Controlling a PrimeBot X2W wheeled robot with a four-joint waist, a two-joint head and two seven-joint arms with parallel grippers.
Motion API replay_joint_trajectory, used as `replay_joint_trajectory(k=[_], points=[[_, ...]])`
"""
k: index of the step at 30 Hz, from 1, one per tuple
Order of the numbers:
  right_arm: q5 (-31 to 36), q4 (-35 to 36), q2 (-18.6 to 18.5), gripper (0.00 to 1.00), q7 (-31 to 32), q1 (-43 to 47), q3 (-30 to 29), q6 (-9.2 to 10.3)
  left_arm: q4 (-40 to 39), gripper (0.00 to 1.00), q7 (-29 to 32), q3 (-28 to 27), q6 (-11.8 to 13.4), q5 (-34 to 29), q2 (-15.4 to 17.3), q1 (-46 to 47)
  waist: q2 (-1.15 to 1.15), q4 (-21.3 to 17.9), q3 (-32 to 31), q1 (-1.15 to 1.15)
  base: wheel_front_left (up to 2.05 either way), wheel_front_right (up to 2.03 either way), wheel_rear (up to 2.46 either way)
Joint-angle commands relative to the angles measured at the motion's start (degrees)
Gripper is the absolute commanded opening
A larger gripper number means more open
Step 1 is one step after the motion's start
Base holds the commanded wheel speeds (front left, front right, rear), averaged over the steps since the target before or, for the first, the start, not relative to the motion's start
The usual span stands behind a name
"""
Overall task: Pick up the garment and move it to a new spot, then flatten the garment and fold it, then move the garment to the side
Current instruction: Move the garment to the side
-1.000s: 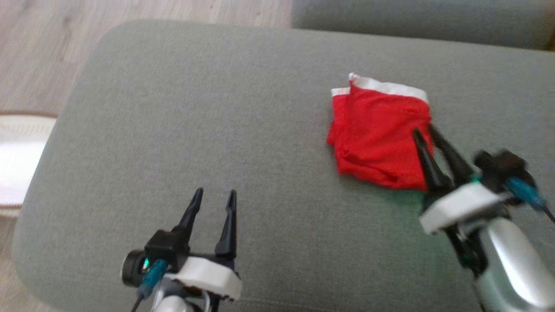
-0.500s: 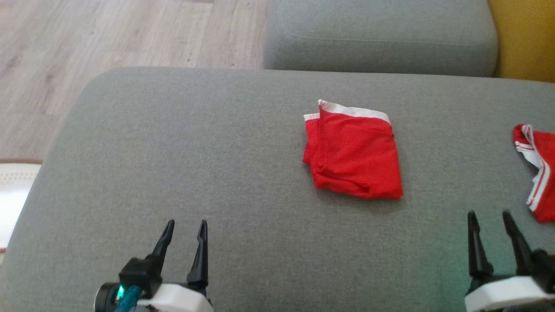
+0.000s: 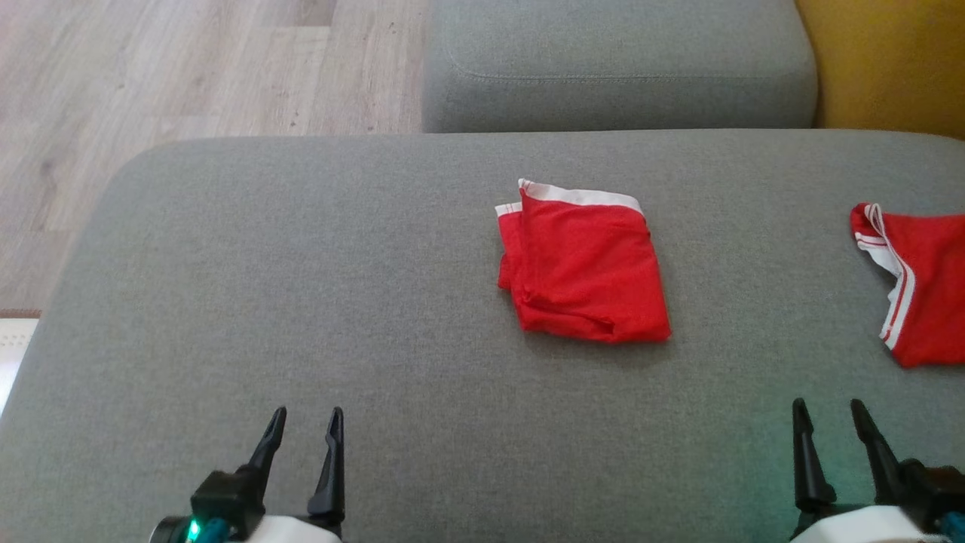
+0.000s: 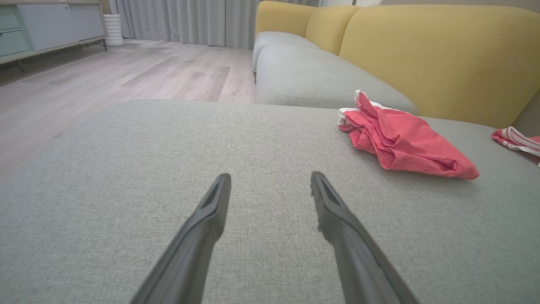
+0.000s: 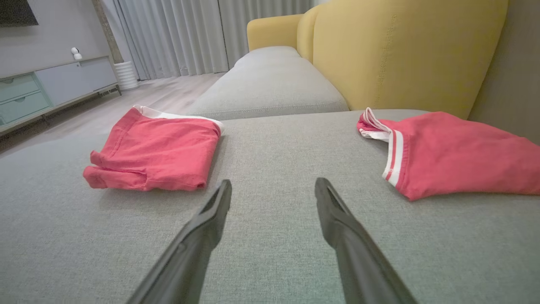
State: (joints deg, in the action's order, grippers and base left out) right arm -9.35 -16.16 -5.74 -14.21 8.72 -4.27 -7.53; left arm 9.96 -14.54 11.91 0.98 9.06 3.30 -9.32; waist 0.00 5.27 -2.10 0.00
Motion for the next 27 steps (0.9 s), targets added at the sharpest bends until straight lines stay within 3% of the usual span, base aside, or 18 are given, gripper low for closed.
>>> replay_joint_trajectory(k=[1,7,15,21,27], points=[[0.75,1.34,-0.51,1.0,-0.74,-2.33,1.34,0.04,-1.32,1.0,-0.46,-2.23,-0.09,-0.78,-0.33,2.08,0.0,0.07,0.11,0.0,0.0,0.0,0.0],[-3.14,2.03,-0.62,1.0,1.61,-5.9,2.5,0.04,-1.64,1.0,-0.46,-1.57,0.06,-0.45,-0.4,2.9,0.0,0.59,1.26,0.0,0.0,0.0,0.0],[-14.89,4.53,-4.7,1.0,22.39,-19.68,5.38,0.04,-3.14,1.0,-0.46,1.14,0.51,0.26,-0.41,6.54,0.0,3.08,6.76,0.0,0.0,0.0,0.0],[-20.22,-2.72,-5.02,1.0,35.73,-30.55,4.32,0.04,-3.26,1.0,-0.46,4.63,1.18,1.49,-0.42,9.87,0.0,6.63,11.65,0.0,0.0,0.0,0.0],[-21.74,-13.5,-3.78,1.0,40.55,-37.44,-0.97,0.04,-3.81,1.0,-0.46,9.03,2.91,3.91,-0.42,12.38,0.0,10.96,14.47,0.0,0.0,0.0,0.0]])
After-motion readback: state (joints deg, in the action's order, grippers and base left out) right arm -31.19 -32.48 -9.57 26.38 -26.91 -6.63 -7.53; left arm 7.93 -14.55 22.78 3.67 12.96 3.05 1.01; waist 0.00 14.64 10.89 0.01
